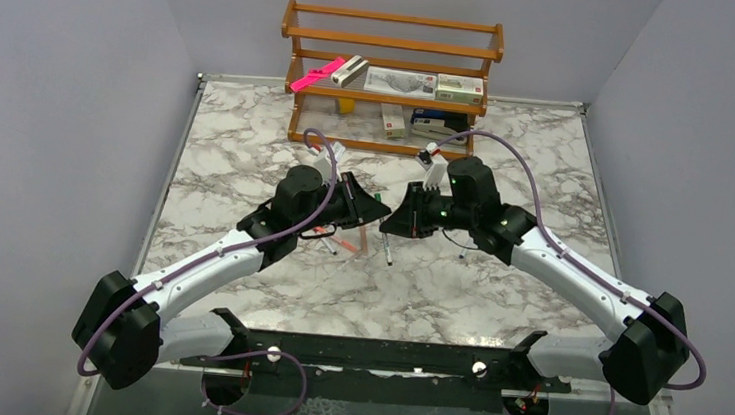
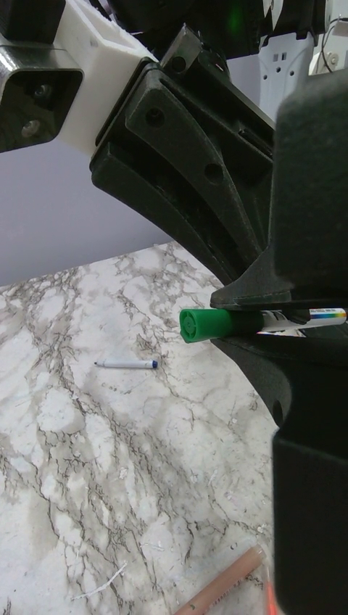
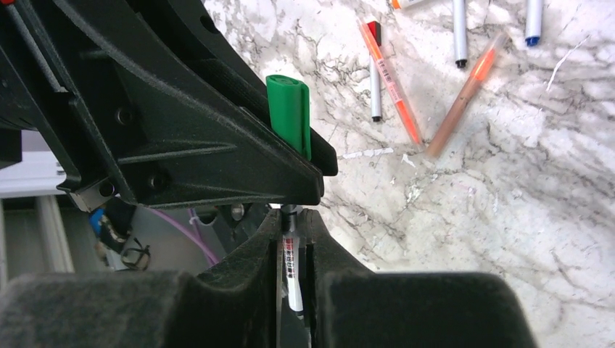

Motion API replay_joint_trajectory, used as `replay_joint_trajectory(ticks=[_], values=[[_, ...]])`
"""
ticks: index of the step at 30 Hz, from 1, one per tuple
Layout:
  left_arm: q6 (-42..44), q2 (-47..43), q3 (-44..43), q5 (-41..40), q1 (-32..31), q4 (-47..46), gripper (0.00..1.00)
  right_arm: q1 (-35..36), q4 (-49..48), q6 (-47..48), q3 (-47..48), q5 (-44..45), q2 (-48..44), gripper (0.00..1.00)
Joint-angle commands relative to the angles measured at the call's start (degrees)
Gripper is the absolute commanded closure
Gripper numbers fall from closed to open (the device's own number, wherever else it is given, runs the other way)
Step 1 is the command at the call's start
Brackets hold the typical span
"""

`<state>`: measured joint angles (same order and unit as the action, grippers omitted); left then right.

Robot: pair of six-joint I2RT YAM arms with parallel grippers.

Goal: Open the pen caps

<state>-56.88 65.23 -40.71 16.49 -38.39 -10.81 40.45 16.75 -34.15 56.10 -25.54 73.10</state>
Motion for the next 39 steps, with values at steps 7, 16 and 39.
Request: replay_joint_trajectory(ticks=[7,16,39], values=[[-0.33,0.30,-2.27,1.27,-0.37,-1.79,0.96,-0.04,-0.17,0.93,0.74,-2.31,1.16,0.64],[-0.98,1.94,-3.80,1.56,-0.46,-3.07,0.98,-0.06,-1.63,0.47,1.84,-3.73,5.42,0.83],[2.26,7.68,-6.40,-3.83,11.36,-5.75,0.99,0.47,-4.63,-3.22,-13.03,-5.78,-4.57,0.99]])
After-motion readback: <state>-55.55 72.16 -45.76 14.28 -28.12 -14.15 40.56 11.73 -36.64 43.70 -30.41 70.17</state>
